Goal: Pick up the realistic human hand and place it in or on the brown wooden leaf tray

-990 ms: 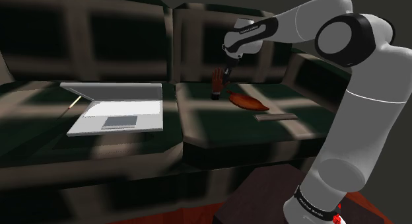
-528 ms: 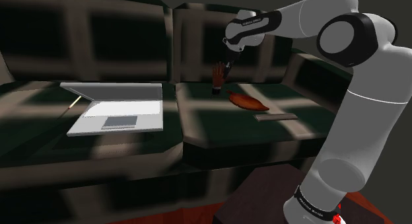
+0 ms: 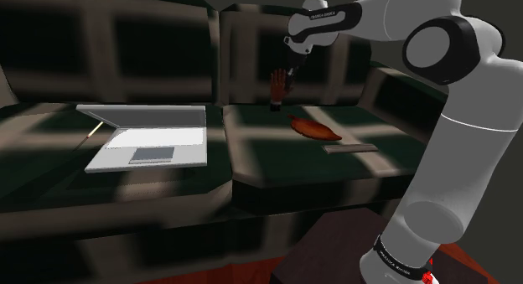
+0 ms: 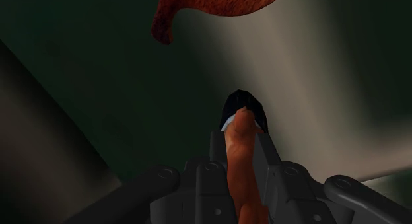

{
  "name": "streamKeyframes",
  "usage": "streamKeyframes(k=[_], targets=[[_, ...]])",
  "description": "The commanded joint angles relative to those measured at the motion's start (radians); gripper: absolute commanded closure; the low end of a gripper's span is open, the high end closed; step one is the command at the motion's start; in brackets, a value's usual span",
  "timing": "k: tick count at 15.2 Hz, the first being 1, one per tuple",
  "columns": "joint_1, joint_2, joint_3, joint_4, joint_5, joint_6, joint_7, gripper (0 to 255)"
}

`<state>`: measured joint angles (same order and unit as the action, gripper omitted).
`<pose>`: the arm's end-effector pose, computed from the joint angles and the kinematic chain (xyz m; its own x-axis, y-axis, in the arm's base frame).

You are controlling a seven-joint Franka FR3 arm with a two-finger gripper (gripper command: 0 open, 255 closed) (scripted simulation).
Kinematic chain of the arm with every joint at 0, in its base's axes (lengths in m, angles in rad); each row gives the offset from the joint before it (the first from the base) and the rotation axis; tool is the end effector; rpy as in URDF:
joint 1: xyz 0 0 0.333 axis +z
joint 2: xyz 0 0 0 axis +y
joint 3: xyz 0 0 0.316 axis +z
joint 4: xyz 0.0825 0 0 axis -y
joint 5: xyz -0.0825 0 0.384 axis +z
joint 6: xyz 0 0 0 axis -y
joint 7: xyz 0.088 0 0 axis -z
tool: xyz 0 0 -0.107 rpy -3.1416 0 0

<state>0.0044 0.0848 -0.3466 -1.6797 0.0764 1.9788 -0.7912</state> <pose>0.5780 -0.1929 0.5651 0.8880 0.4207 0.1856 0.4040 -0.9066 0.1220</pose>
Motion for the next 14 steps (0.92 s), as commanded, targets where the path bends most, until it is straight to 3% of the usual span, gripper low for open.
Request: streamKeyframes(k=[1, 5, 14], targets=[[-0.001, -0.004, -0.001, 0.022, -0.002, -0.026, 0.001, 255], [-0.002, 0.0, -0.002, 0.074, -0.001, -0.074, 0.002, 255], [-0.068, -0.206, -0.068, -0.106, -0.052, -0.092, -0.126, 255]])
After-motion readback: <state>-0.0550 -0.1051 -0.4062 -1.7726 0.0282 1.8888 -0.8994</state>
